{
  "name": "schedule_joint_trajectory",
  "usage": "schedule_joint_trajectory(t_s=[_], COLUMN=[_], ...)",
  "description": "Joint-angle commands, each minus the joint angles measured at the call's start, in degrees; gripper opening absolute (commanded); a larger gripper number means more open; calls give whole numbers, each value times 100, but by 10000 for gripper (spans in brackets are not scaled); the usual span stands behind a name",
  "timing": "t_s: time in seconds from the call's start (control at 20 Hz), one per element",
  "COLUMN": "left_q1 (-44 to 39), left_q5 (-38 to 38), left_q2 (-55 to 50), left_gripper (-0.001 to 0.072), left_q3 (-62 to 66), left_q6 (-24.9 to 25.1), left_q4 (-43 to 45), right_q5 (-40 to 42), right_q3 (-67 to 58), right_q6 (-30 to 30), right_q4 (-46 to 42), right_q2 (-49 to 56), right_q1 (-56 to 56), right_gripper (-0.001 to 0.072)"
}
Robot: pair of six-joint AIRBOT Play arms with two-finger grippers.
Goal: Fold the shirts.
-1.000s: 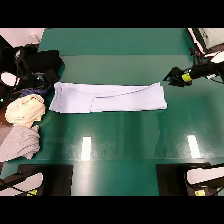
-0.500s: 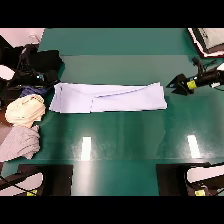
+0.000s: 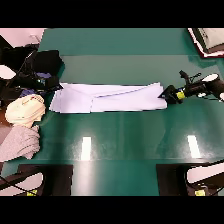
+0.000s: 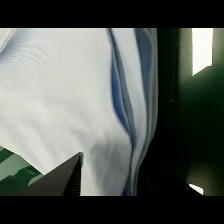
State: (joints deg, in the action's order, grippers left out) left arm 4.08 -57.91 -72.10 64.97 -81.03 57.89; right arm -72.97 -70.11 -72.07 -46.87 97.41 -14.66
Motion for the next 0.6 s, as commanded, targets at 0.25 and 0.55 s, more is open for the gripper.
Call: schedule_joint_trajectory(t_s=[0.25,0.55], left_q1=[-761,-2218], left_q5=[-105,-116], left_q2=[-68,-1495], left_gripper=[23,22], left_q3=[50,1475], left_q6=[0,0], left_q4=[-31,-184], right_q5=[-732,-1902], right_q3=[-557,-1926], right_q6=[516,-136], right_q4=[503,490], right_q2=[61,-640], right_q1=[111,151], right_gripper=[15,13])
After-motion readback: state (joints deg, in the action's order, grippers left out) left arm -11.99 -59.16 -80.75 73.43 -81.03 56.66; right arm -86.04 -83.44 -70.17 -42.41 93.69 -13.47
